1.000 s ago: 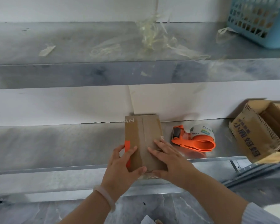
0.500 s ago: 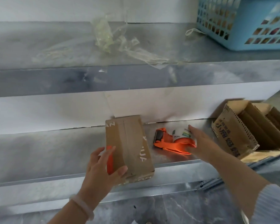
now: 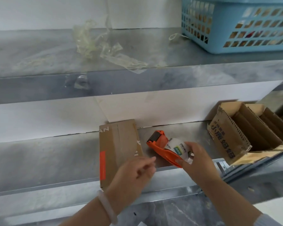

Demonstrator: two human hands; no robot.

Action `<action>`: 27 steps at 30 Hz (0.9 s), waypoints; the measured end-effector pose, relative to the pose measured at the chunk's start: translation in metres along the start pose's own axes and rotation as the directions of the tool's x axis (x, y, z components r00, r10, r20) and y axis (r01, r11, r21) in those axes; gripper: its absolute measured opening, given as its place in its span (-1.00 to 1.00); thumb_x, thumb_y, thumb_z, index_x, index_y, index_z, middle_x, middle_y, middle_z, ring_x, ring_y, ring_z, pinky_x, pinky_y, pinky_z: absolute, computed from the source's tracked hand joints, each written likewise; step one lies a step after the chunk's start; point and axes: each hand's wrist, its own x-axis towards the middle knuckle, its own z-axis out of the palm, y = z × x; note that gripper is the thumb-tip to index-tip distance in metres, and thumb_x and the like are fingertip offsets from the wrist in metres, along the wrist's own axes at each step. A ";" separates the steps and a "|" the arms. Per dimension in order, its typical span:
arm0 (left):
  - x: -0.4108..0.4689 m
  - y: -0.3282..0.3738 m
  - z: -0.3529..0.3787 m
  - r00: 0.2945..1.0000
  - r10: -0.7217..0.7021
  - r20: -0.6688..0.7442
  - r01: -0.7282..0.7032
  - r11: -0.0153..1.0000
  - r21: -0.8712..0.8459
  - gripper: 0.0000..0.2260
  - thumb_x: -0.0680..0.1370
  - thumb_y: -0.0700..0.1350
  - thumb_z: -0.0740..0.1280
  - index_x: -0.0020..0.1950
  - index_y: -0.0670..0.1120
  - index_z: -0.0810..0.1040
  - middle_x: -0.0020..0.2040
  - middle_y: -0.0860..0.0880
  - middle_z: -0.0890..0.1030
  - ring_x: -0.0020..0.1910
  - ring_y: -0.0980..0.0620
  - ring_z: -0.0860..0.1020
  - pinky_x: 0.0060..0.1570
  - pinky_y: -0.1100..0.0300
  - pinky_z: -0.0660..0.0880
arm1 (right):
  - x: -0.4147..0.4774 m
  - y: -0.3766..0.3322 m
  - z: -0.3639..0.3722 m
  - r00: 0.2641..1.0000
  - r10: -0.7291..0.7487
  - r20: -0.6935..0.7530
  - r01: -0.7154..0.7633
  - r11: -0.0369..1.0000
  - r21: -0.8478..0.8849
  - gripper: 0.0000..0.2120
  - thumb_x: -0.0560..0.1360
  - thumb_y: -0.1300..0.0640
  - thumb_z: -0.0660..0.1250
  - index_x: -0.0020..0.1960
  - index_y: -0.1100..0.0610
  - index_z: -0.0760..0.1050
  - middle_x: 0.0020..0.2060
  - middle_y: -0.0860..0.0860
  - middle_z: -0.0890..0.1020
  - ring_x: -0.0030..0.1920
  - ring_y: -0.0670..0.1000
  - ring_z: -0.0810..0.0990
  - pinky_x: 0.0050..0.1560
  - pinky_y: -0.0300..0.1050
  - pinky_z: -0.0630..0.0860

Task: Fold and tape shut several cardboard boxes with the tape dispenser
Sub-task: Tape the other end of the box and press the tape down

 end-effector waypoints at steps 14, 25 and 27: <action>0.039 0.058 0.039 0.925 -0.351 0.146 0.322 0.519 -0.792 -0.80 0.57 -0.12 0.35 0.16 -0.13 0.61 0.03 -0.21 0.67 0.01 -0.12 0.65 0.05 -0.03 0.60 | -0.050 -0.030 -0.010 0.653 -0.709 -0.266 0.632 0.704 -0.324 -0.56 0.47 0.01 0.43 0.30 0.08 0.46 0.13 0.00 0.60 0.31 0.02 0.48 0.38 0.03 0.39; 0.026 0.045 0.013 0.955 -0.181 0.237 0.297 0.504 -0.811 -0.72 0.59 -0.19 0.20 0.25 -0.23 0.53 0.14 -0.24 0.64 0.11 -0.13 0.62 0.17 0.00 0.56 | -0.032 -0.065 -0.036 0.957 0.094 0.273 -0.277 0.564 0.778 -0.68 0.66 -0.02 0.10 0.36 -0.01 0.43 0.14 0.08 0.63 0.14 0.10 0.63 0.09 0.01 0.58; 0.024 0.041 0.011 0.958 -0.161 0.238 0.287 0.498 -0.818 -0.66 0.52 -0.12 0.25 0.25 -0.25 0.53 0.14 -0.26 0.63 0.11 -0.15 0.62 0.14 0.02 0.57 | -0.031 -0.063 -0.032 0.915 -0.028 0.403 -0.366 0.364 0.857 -0.60 0.67 -0.01 0.09 0.38 0.17 0.44 0.24 0.25 0.57 0.22 0.26 0.57 0.21 0.21 0.53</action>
